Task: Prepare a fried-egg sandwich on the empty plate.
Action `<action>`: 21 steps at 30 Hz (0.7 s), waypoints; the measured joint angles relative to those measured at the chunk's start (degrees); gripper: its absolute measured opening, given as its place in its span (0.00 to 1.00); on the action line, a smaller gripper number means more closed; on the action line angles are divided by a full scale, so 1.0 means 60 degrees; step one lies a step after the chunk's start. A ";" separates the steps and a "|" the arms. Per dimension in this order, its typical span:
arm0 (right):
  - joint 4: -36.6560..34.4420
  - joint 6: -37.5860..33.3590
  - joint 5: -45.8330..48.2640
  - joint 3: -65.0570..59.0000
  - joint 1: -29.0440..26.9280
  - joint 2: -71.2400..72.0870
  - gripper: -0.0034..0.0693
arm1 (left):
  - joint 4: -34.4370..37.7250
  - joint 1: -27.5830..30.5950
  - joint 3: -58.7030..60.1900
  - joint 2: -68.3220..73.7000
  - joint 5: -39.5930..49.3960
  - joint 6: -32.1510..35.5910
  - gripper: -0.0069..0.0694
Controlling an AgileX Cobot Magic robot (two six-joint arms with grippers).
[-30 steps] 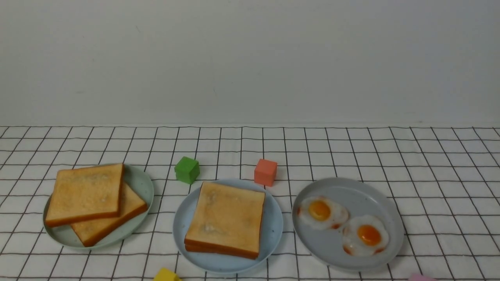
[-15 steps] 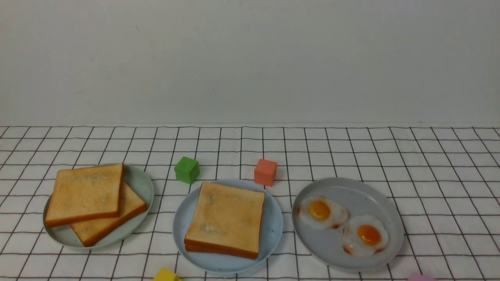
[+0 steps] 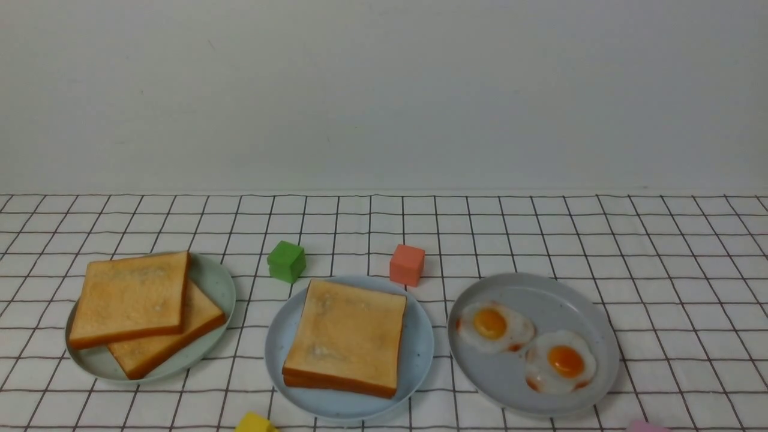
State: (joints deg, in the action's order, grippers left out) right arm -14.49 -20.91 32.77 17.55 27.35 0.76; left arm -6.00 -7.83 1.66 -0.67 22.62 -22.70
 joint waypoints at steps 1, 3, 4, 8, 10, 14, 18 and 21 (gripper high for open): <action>-0.0013 0.0034 0.0000 -0.0050 -0.0166 0.0000 0.12 | 0.0000 0.0000 0.0000 0.0000 -0.0007 0.0000 0.13; 0.0124 0.0454 0.0026 -0.0231 -0.0952 0.0000 0.13 | 0.0000 0.0000 0.0000 0.0000 -0.0007 0.0000 0.13; 0.0269 0.0776 0.0035 -0.0306 -0.1354 0.0000 0.13 | 0.0000 0.0000 0.0000 0.0000 -0.0007 0.0000 0.13; 0.1097 0.2123 -0.0098 -0.0673 -0.2589 0.0000 0.13 | 0.0000 0.0000 0.0000 0.0000 -0.0007 0.0000 0.13; 0.1664 0.3134 -0.0403 -0.1126 -0.3336 0.0000 0.14 | 0.0000 0.0000 0.0000 0.0000 -0.0007 0.0000 0.13; 0.2771 0.4495 -0.0720 -0.2193 -0.4100 0.0000 0.14 | 0.0000 0.0000 0.0000 0.0000 -0.0007 0.0000 0.14; 0.3729 0.4990 -0.1336 -0.2989 -0.4261 0.0000 0.15 | 0.0000 0.0000 0.0000 0.0000 -0.0023 0.0000 0.14; 0.3937 0.5145 -0.1579 -0.3052 -0.4261 0.0000 0.16 | 0.0000 0.0000 0.0000 0.0000 -0.0023 0.0000 0.14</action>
State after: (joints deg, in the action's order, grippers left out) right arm 9.13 9.96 23.29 -0.77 1.78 0.76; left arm -6.00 -7.83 1.66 -0.67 22.49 -22.70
